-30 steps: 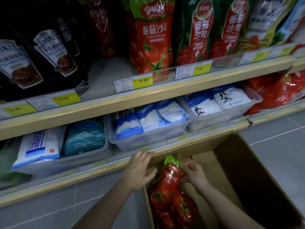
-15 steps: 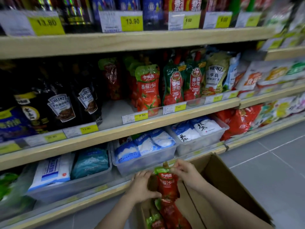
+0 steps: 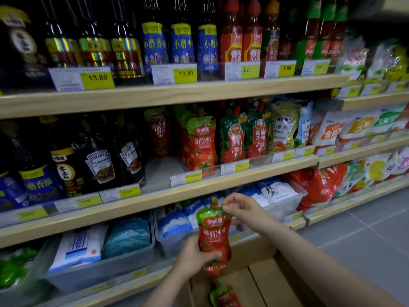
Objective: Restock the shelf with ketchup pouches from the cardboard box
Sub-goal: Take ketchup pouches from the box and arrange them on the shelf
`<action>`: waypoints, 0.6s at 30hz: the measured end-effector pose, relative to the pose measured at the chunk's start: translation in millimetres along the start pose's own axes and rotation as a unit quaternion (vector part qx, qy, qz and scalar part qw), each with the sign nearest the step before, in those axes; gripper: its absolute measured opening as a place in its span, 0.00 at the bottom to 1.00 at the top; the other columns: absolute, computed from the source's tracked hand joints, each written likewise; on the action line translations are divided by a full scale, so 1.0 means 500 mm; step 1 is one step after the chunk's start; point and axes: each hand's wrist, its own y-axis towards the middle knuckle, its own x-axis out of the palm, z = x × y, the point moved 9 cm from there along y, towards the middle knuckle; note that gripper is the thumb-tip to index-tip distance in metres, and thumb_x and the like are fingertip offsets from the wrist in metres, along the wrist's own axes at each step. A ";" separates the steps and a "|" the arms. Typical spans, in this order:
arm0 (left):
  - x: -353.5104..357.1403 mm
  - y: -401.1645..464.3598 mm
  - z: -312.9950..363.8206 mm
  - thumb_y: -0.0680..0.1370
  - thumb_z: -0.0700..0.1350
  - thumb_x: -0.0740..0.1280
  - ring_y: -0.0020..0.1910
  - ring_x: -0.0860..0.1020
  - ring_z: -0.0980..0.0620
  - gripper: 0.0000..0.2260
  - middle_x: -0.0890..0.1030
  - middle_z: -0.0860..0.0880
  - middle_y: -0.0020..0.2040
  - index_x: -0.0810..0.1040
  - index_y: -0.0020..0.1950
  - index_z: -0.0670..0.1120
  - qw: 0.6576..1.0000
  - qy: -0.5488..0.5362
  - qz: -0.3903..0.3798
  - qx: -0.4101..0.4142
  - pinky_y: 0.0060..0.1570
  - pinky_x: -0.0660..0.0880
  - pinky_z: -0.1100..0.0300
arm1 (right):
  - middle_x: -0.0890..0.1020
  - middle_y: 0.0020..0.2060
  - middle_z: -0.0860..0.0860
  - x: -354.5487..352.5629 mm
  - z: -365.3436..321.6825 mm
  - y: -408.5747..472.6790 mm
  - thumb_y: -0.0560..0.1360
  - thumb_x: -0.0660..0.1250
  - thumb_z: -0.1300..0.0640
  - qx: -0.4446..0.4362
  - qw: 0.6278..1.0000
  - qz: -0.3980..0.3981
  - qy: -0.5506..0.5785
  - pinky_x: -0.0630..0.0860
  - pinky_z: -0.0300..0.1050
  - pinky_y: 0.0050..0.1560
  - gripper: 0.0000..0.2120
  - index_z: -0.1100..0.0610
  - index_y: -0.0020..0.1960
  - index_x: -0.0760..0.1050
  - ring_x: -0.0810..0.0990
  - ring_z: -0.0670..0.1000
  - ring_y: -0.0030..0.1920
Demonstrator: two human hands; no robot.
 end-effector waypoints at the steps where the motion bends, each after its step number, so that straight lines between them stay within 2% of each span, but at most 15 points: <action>1: -0.012 0.004 0.003 0.59 0.44 0.81 0.51 0.80 0.56 0.24 0.83 0.52 0.50 0.77 0.52 0.51 1.000 0.001 0.012 -0.002 0.58 0.75 0.50 | 0.82 0.44 0.53 -0.013 -0.003 0.002 0.75 0.65 0.58 -0.018 1.000 0.024 0.002 0.79 0.46 0.49 0.02 0.56 0.47 0.74 0.81 0.49 0.48; 4: -0.044 0.008 0.016 0.59 0.42 0.80 0.48 0.80 0.59 0.23 0.83 0.55 0.46 0.76 0.49 0.53 0.999 0.005 0.038 -0.015 0.58 0.75 0.52 | 0.83 0.48 0.52 -0.070 -0.021 0.002 0.76 0.64 0.59 -0.059 0.991 0.116 -0.029 0.76 0.48 0.58 0.04 0.54 0.50 0.77 0.81 0.49 0.53; 7: -0.080 0.016 0.049 0.60 0.43 0.80 0.47 0.79 0.60 0.22 0.82 0.58 0.44 0.75 0.48 0.55 0.998 0.018 0.067 -0.002 0.50 0.76 0.58 | 0.82 0.53 0.51 -0.118 -0.052 0.018 0.77 0.63 0.57 -0.086 0.970 0.177 -0.146 0.75 0.47 0.57 0.09 0.55 0.56 0.76 0.79 0.47 0.52; 9: -0.105 0.026 0.088 0.61 0.44 0.80 0.45 0.79 0.62 0.21 0.81 0.60 0.43 0.74 0.47 0.57 0.996 0.030 0.077 0.023 0.47 0.75 0.62 | 0.77 0.60 0.51 -0.123 -0.079 0.042 0.78 0.61 0.56 -0.108 0.951 0.175 -0.229 0.70 0.41 0.57 0.14 0.56 0.63 0.73 0.76 0.44 0.53; 10: -0.119 0.031 0.107 0.61 0.44 0.80 0.45 0.79 0.62 0.21 0.80 0.60 0.42 0.75 0.47 0.57 0.995 0.038 0.083 0.037 0.47 0.75 0.63 | 0.75 0.64 0.51 -0.119 -0.091 0.057 0.78 0.61 0.56 -0.124 0.942 0.169 -0.263 0.67 0.40 0.61 0.16 0.56 0.66 0.71 0.74 0.46 0.58; 11: -0.133 0.035 0.124 0.61 0.44 0.80 0.43 0.80 0.62 0.20 0.81 0.61 0.41 0.75 0.46 0.57 0.994 0.044 0.091 0.050 0.46 0.75 0.64 | 0.72 0.67 0.52 -0.112 -0.100 0.073 0.78 0.61 0.57 -0.139 0.932 0.161 -0.293 0.63 0.40 0.65 0.18 0.57 0.67 0.69 0.70 0.48 0.65; 13: -0.160 0.043 0.152 0.61 0.44 0.80 0.41 0.81 0.63 0.19 0.82 0.60 0.39 0.76 0.45 0.56 0.991 0.046 0.107 0.067 0.42 0.75 0.65 | 0.67 0.70 0.52 -0.092 -0.106 0.106 0.79 0.60 0.56 -0.152 0.915 0.138 -0.347 0.58 0.43 0.71 0.20 0.56 0.70 0.66 0.63 0.51 0.71; 16: -0.203 0.048 0.200 0.62 0.45 0.80 0.43 0.82 0.61 0.18 0.83 0.59 0.40 0.77 0.46 0.56 0.984 0.050 0.138 0.098 0.44 0.77 0.62 | 0.67 0.70 0.52 -0.074 -0.111 0.145 0.80 0.57 0.54 -0.166 0.888 0.143 -0.404 0.61 0.46 0.70 0.21 0.55 0.71 0.63 0.64 0.51 0.70; 18: -0.231 0.050 0.235 0.62 0.47 0.79 0.44 0.82 0.61 0.17 0.83 0.60 0.41 0.77 0.46 0.57 0.979 0.057 0.159 0.115 0.44 0.77 0.63 | 0.72 0.64 0.52 -0.074 -0.111 0.159 0.79 0.56 0.53 -0.166 0.874 0.159 -0.428 0.65 0.47 0.66 0.18 0.55 0.69 0.67 0.69 0.52 0.65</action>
